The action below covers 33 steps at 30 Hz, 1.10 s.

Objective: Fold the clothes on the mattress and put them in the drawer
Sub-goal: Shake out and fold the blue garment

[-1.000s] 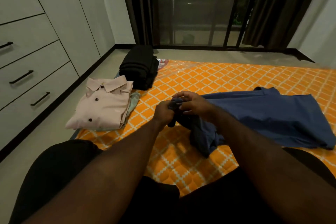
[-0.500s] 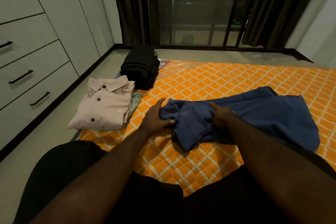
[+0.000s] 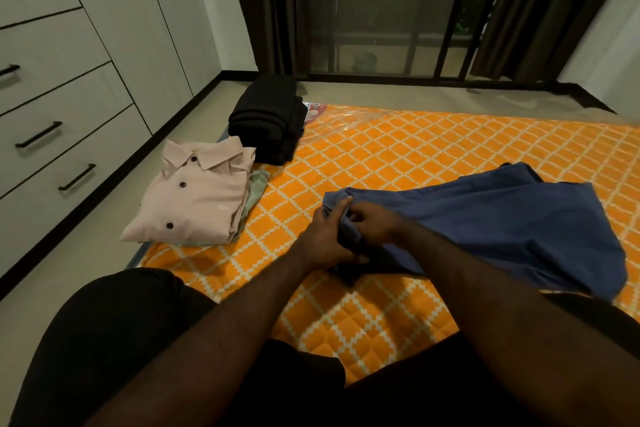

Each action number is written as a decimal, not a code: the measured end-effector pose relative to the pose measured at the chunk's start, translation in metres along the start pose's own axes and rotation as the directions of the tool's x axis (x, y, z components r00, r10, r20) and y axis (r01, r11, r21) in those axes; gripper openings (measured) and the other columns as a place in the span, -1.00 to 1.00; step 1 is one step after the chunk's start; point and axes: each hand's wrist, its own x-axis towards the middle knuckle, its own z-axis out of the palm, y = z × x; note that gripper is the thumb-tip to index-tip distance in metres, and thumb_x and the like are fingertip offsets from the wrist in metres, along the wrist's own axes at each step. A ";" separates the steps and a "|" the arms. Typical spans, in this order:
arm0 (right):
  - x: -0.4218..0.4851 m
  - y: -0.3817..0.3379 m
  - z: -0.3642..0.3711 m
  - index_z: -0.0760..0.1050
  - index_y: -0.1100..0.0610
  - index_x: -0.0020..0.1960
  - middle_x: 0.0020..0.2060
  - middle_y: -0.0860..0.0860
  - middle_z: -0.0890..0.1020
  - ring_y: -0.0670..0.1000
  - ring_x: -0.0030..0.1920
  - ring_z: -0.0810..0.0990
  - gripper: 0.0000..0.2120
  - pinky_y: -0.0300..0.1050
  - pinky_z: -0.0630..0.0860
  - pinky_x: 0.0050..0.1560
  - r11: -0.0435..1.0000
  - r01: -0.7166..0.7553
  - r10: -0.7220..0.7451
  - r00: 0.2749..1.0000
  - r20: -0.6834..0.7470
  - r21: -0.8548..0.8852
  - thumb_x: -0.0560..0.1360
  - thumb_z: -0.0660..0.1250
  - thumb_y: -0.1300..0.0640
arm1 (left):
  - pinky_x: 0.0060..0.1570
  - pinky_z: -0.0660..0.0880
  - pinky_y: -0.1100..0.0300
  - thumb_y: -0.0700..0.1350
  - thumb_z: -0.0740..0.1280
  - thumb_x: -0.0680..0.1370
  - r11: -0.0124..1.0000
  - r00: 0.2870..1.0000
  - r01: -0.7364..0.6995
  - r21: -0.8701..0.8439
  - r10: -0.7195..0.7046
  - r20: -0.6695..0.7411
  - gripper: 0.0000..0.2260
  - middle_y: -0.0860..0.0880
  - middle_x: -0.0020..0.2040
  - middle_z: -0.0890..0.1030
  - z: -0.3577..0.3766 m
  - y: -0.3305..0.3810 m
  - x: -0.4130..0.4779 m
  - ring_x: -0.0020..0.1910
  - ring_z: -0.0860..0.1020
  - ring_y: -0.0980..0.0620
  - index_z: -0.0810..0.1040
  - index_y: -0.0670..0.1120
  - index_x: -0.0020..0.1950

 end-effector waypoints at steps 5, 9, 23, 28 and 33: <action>0.004 -0.010 -0.006 0.64 0.18 0.22 0.03 0.00 0.64 -0.10 -0.09 0.57 -0.78 -0.22 0.48 -0.07 0.983 0.005 -0.004 1.000 -0.004 0.185 0.67 0.27 0.17 | -0.30 0.39 0.33 -0.25 0.40 0.43 0.989 0.928 -0.074 -0.125 0.022 -0.372 -0.69 -0.03 -0.08 0.63 -0.012 -0.006 0.001 -0.08 0.62 -0.11 0.55 -0.05 0.15; 0.004 0.023 -0.031 0.64 0.11 0.16 0.01 0.10 0.70 0.16 0.00 0.67 -0.80 0.01 0.60 0.01 0.973 -0.173 0.215 0.926 -0.310 0.156 0.56 0.41 0.09 | -0.38 0.32 0.40 -0.35 0.35 0.47 0.973 0.821 -0.026 -0.228 -0.110 -0.561 -0.85 0.03 -0.15 0.57 -0.027 -0.001 0.001 -0.27 0.47 0.12 0.58 -0.16 -0.01; -0.002 0.070 -0.037 0.45 0.16 0.40 0.26 0.17 0.58 0.21 0.22 0.61 -0.48 0.08 0.60 0.09 0.771 -0.547 0.521 0.836 -0.170 -0.327 0.47 0.40 0.08 | 0.03 0.42 0.12 -0.35 0.41 0.43 0.994 0.552 0.019 -0.103 -0.097 -0.829 -0.72 -0.25 0.23 0.41 -0.044 -0.012 0.007 0.04 0.49 -0.18 0.51 -0.25 0.12; 0.009 0.048 -0.028 0.57 0.21 0.21 0.10 0.16 0.65 0.19 0.08 0.61 -0.72 -0.01 0.51 0.01 0.929 -0.310 0.278 0.945 -0.173 -0.202 0.54 0.36 0.13 | 0.32 0.33 -0.17 -0.35 0.32 0.39 0.952 0.743 -0.071 0.297 0.249 -0.621 -0.49 -0.23 0.52 0.32 -0.024 0.004 0.011 0.41 0.36 -0.25 0.52 -0.11 0.34; 0.007 -0.004 -0.013 0.62 0.25 0.05 -0.05 0.14 0.70 0.13 -0.03 0.67 -0.87 0.04 0.56 -0.06 0.931 0.101 -0.054 0.989 -0.140 0.351 0.54 0.38 0.22 | 0.37 0.40 -0.08 -0.33 0.27 0.43 0.944 0.887 -0.277 0.181 0.324 -0.330 -0.28 -0.16 0.55 0.34 -0.002 0.002 0.012 0.48 0.37 -0.15 0.22 -0.13 0.61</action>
